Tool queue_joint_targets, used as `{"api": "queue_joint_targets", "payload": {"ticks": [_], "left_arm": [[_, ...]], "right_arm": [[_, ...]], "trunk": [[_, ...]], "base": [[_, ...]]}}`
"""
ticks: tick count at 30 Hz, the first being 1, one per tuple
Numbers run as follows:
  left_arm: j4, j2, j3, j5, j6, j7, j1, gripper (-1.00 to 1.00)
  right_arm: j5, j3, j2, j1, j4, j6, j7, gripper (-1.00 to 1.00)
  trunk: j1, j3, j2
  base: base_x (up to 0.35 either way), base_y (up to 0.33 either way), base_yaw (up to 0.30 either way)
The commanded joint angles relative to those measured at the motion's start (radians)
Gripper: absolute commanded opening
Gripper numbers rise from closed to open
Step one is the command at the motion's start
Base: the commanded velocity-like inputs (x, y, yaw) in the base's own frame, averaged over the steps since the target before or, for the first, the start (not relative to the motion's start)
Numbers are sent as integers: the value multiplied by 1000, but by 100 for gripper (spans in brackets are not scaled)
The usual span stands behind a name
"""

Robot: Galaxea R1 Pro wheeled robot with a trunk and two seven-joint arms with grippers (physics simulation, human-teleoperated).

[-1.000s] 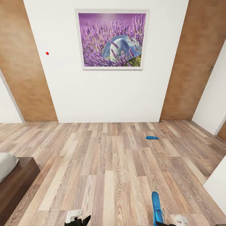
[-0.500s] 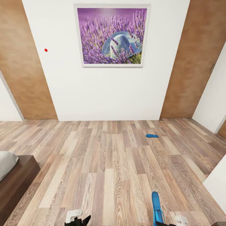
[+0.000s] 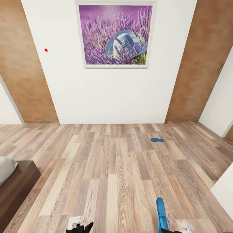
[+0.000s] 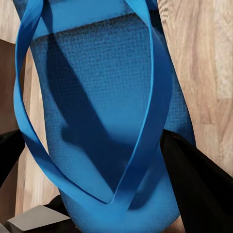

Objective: In the bedroom, move the book from the bed onto either nightstand, and place the two sandals side by side next to the bed.

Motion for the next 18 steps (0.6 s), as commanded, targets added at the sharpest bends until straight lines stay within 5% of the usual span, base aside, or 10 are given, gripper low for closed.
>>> {"api": "queue_joint_targets", "payload": {"ticks": [1, 6, 10, 18], "left_arm": [[1, 0, 4, 5, 2, -6, -1, 100], [1, 0, 4, 3, 2, -3, -1, 100], [1, 0, 4, 0, 1, 3, -1, 100], [1, 0, 4, -1, 0, 5, -1, 100]], "right_arm": [[9, -9, 0, 0, -1, 6, 3, -100], [11, -8, 1, 0, -1, 6, -94, -100], [13, -8, 1, 0, -1, 7, -425, -100], [14, -5, 7, 0, -1, 7, -498, -100]], "trunk": [[0, -1, 0], [0, -1, 0], [0, -1, 0], [0, -1, 0]], "base": [[277, 0, 0], [304, -14, 0], [316, -71, 0], [318, -84, 0]]}}
